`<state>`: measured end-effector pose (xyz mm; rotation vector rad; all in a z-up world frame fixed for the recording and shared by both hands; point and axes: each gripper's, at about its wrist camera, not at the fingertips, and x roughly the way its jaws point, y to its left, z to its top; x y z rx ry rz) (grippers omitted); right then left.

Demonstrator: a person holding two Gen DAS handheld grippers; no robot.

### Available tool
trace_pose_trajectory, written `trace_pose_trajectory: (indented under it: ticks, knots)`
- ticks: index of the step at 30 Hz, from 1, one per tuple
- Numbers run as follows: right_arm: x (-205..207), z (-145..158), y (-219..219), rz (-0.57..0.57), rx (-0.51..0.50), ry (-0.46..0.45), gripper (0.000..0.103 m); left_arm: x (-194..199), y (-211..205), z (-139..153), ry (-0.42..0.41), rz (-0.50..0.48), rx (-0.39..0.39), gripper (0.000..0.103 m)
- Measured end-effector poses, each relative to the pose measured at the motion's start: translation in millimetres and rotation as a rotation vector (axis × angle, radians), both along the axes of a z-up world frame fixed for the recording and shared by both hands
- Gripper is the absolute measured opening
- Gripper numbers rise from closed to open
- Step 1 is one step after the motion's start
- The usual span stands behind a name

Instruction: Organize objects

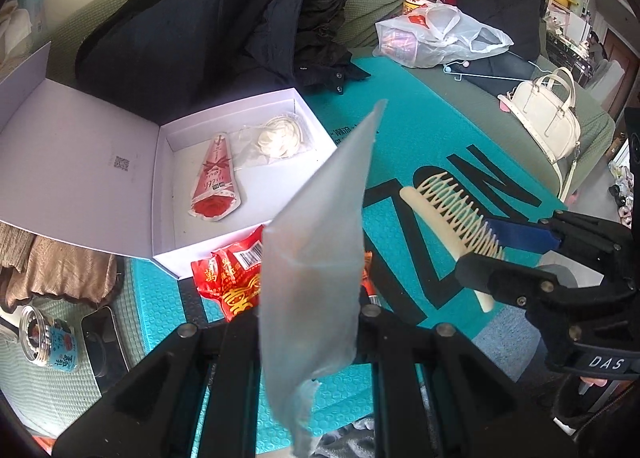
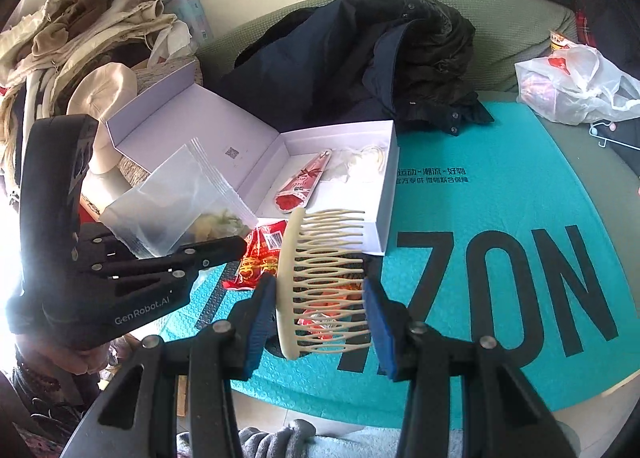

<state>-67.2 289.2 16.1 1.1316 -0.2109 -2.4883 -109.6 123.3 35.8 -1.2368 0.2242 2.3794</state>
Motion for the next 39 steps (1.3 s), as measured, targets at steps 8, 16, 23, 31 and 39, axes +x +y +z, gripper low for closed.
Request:
trace_pose_trajectory:
  ticks: [8, 16, 23, 31, 39]
  knots:
    - [-14.5, 2.1, -2.2, 0.016, -0.01, 0.002, 0.045, -20.7, 7.7, 2.3, 0.006, -0.009, 0.001, 0.012]
    - [-39.3, -0.7, -4.8, 0.016, -0.001, 0.0, 0.045, -50.1, 4.9, -7.4, 0.001, 0.003, -0.005, 0.012]
    - [-68.6, -4.8, -13.0, 0.03, 0.0, -0.005, 0.045, -81.8, -1.0, -9.2, -0.007, 0.022, 0.008, 0.012]
    - [-101.0, 3.2, -27.0, 0.066, 0.02, 0.03, 0.045, -117.2, -10.6, -9.3, -0.014, 0.046, 0.016, 0.012]
    - [-129.6, -0.2, -37.1, 0.116, 0.0, 0.042, 0.045, -145.0, -19.9, -10.8, -0.002, 0.081, -0.019, 0.012]
